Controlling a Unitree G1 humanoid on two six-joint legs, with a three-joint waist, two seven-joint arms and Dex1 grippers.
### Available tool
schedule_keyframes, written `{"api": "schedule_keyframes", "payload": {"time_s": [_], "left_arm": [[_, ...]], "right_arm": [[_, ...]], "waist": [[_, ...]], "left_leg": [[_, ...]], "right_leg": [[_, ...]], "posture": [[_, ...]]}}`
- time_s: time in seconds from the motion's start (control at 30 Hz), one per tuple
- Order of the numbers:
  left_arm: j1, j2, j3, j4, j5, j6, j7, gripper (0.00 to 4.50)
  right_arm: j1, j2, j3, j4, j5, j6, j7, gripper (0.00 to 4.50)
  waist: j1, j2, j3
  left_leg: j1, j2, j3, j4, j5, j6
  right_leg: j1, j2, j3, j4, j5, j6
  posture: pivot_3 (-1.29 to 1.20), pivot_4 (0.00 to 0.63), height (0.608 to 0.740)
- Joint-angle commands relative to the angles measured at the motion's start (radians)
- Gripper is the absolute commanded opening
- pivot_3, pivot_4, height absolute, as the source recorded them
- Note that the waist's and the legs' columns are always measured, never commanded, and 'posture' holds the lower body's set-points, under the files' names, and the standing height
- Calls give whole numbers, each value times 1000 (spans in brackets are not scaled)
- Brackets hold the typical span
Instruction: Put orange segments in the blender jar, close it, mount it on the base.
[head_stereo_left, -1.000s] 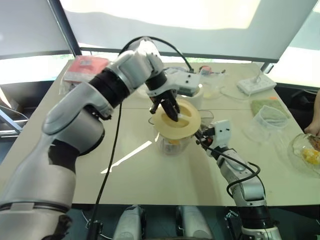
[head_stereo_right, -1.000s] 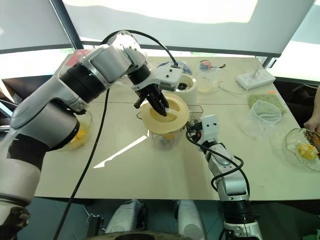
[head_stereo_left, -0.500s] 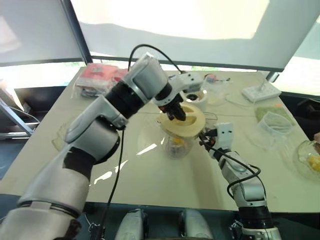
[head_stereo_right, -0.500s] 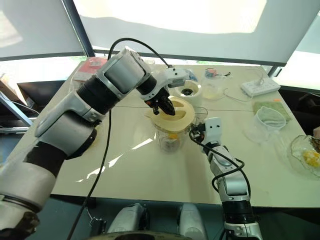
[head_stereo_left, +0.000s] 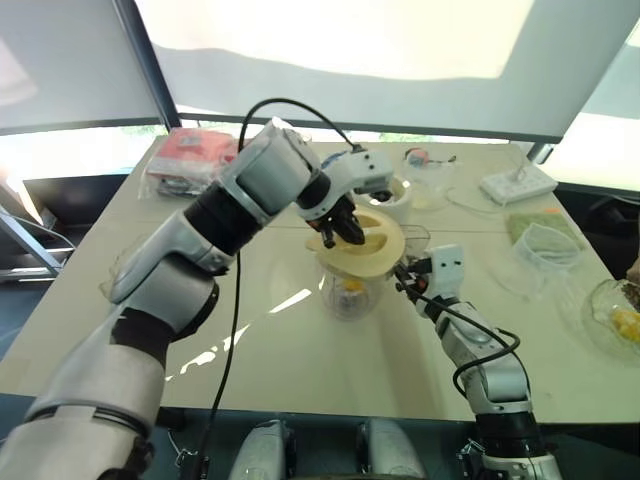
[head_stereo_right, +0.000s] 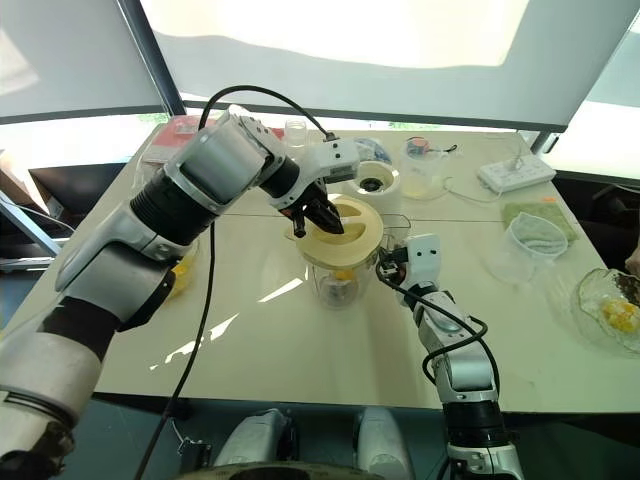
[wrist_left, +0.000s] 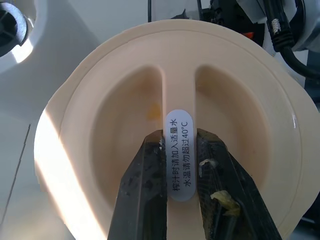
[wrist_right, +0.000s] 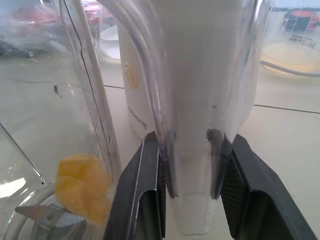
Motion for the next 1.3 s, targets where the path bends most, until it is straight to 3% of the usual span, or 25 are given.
{"api": "schedule_keyframes", "payload": {"time_s": [0.03, 0.27, 0.33, 0.5, 0.63, 0.8, 0.9, 1.0, 1.07, 1.2, 1.3], "left_arm": [[113, 52, -188, 32, 47, 40, -27, 745], [82, 81, -124, -40, 59, -9, -1, 4116], [76, 88, -86, -75, 79, -85, 37, 4116], [-56, 78, 179, -224, -61, -65, 24, 4116], [-148, 86, 310, -155, -85, -127, 83, 4116], [-182, 93, 484, -26, -84, -254, 251, 4116], [-39, 138, 554, -66, -70, -329, 340, 4116], [200, 269, 511, -248, -77, -363, 254, 4116], [337, 311, 534, -357, -117, -341, 244, 4116], [551, 308, 631, -501, -203, -285, 301, 4116], [775, 305, 745, -596, -270, -309, 329, 4116]], "right_arm": [[-10, -5, -66, -51, 15, -37, -12, 889], [0, -8, -70, -58, 15, -40, -10, 889], [5, -9, -71, -63, 13, -40, -8, 889], [29, -22, -83, -74, 19, -39, 2, 889], [39, -32, -95, -72, 26, -34, 15, 889], [42, -53, -121, -75, 40, -18, 26, 889], [42, -52, -160, -162, 80, 28, -2, 889], [42, -93, -187, -339, 134, 150, 2, 889], [22, -130, -218, -457, 202, 254, 3, 889], [-74, -186, -340, -618, 374, 448, -29, 889], [-283, -328, -481, -606, 505, 606, -53, 889]], "waist": [[-3, 1, 0], [0, -2, 4], [-1, 0, 8], [5, 1, 27], [6, 1, 30], [6, 1, 31], [6, 2, 31], [-1, 8, 35], [2, -1, 43], [5, -6, 51], [1, -2, 53]], "left_leg": [[0, 0, 0, 0, 0, 0], [-2, 0, 0, -1, 0, 0], [-4, 0, 0, -2, 0, 0], [-13, 0, 0, -1, 1, 0], [-38, -1, 1, 0, 4, -6], [-39, -3, 2, -1, 4, -5], [-38, -3, 2, -1, 4, -5], [-36, -2, 4, -1, 4, -5], [-37, -2, 5, 0, 6, -8], [-39, 0, 3, 0, 7, -11], [-37, 0, 4, 1, 8, -11]], "right_leg": [[0, 0, 0, 0, 0, 0], [-3, 1, -1, 0, -1, -1], [-4, 1, -1, 0, -1, -1], [-10, 2, 0, 2, -1, -2], [-35, 7, -1, 7, 3, 2], [-35, 6, 0, 5, 1, 6], [-34, 5, 0, 6, 1, 6], [-34, 5, 1, 7, 1, 6], [-38, 6, 2, 12, 1, 6], [-40, 6, 1, 17, 1, 5], [-39, 5, 1, 17, 2, 4]], "posture": [[0, 150, 740], [0, 150, 740], [0, 150, 740], [0, 150, 740], [0, 150, 740], [0, 150, 740], [0, 150, 740], [0, 150, 740], [0, 150, 740], [0, 150, 740], [0, 150, 740]]}}
